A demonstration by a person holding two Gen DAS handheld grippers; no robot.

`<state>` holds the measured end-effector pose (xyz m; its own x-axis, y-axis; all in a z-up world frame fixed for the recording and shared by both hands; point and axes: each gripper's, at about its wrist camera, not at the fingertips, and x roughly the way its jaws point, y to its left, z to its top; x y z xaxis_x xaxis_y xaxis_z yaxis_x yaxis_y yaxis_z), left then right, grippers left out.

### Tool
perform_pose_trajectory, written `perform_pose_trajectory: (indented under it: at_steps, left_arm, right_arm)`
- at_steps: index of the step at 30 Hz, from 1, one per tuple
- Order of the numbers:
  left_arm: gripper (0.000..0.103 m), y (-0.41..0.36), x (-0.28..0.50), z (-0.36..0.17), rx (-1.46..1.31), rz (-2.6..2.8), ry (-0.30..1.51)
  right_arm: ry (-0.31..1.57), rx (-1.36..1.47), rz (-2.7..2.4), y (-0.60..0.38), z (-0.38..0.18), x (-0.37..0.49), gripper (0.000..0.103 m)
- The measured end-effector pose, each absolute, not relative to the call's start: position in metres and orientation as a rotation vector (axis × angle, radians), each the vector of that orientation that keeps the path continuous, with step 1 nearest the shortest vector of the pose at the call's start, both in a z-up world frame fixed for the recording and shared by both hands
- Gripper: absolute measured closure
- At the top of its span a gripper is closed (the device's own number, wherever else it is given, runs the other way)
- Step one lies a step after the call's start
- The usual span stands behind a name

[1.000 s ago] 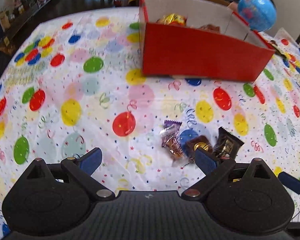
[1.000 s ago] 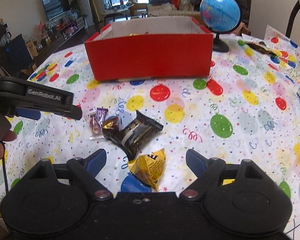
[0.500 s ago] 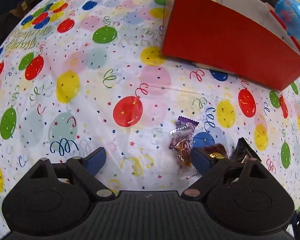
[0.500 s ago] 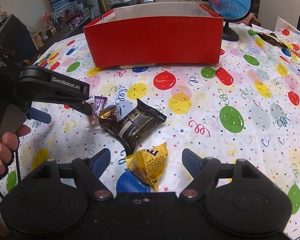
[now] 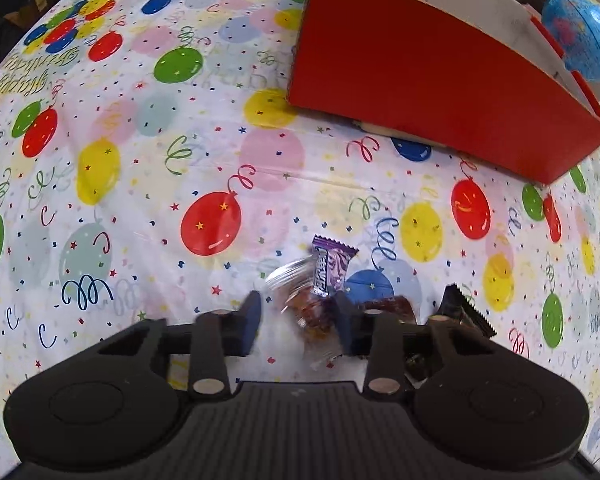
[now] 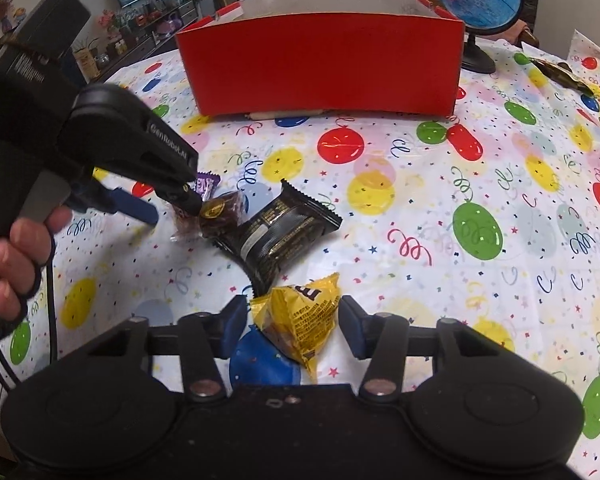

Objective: Organize snacks
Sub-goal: 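Grasp a small wrapped candy with left tool while right tool grasps the yellow chip bag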

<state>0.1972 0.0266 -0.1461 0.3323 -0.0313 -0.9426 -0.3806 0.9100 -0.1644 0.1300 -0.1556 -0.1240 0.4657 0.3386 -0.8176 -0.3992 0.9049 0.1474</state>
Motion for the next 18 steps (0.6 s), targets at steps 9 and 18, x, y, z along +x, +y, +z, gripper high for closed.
perform_pose_trajectory:
  at_steps: [9, 18]
  left_arm:
    - [0.088, 0.032, 0.192, -0.137, -0.419, 0.213, 1.183]
    - [0.088, 0.039, 0.170, -0.121, -0.406, 0.195, 1.155]
  right_arm:
    - [0.974, -0.065, 0.437, -0.161, -0.121, 0.128, 0.070]
    - [0.947, -0.035, 0.411, -0.163, -0.109, 0.118, 0.074]
